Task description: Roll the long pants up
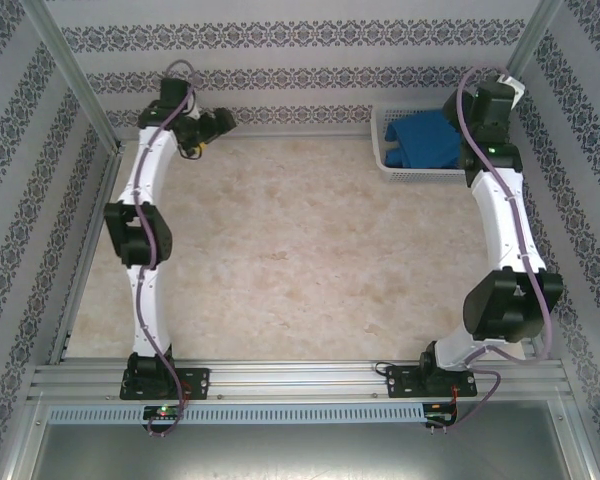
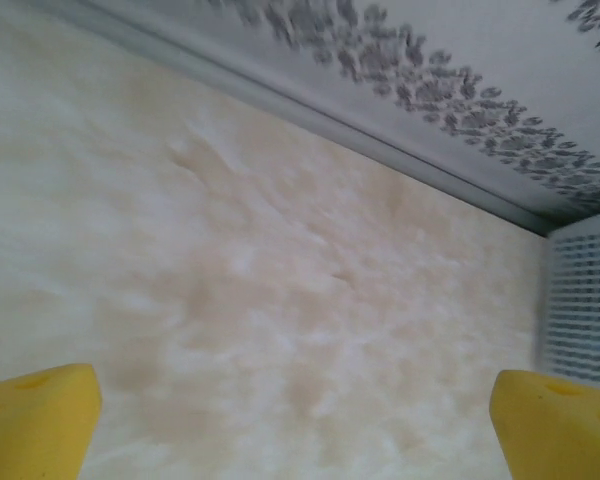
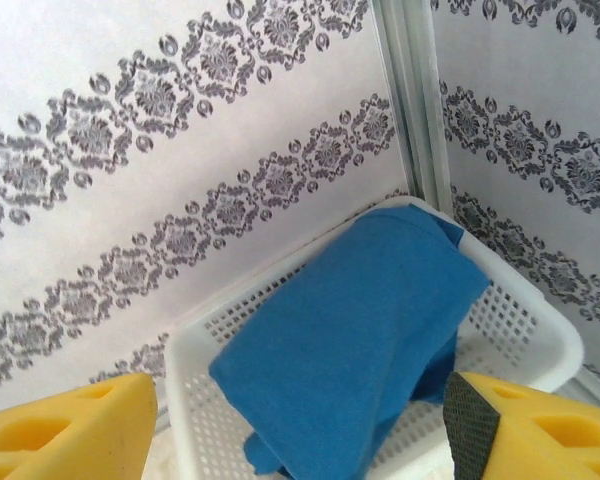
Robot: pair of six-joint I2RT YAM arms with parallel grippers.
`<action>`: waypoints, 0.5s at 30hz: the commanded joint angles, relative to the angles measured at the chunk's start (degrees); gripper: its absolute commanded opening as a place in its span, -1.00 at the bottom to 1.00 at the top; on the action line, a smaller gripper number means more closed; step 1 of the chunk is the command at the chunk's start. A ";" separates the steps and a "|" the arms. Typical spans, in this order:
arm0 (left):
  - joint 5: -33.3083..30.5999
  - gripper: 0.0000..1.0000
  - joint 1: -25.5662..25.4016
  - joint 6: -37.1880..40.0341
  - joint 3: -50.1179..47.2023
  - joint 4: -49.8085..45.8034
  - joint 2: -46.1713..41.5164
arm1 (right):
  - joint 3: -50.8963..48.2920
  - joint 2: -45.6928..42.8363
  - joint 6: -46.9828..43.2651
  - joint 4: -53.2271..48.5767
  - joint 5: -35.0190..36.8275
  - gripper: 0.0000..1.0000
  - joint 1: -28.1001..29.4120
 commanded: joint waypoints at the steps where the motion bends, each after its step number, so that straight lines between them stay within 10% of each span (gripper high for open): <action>1: -20.32 1.00 -0.20 17.59 -19.12 10.54 -17.47 | -7.86 -2.15 -8.09 -3.57 -5.54 0.57 0.23; 6: -38.40 1.00 0.41 18.23 -48.36 24.16 -34.85 | -27.79 -7.30 -9.93 7.57 -10.37 0.83 0.51; 11: -29.19 1.00 1.69 19.66 -77.52 52.38 -47.15 | -44.33 -10.61 -16.69 25.19 -0.28 0.95 5.75; 15: -25.73 1.00 3.31 20.36 -82.89 60.85 -41.70 | -52.85 -8.30 -20.40 37.06 5.06 0.95 7.91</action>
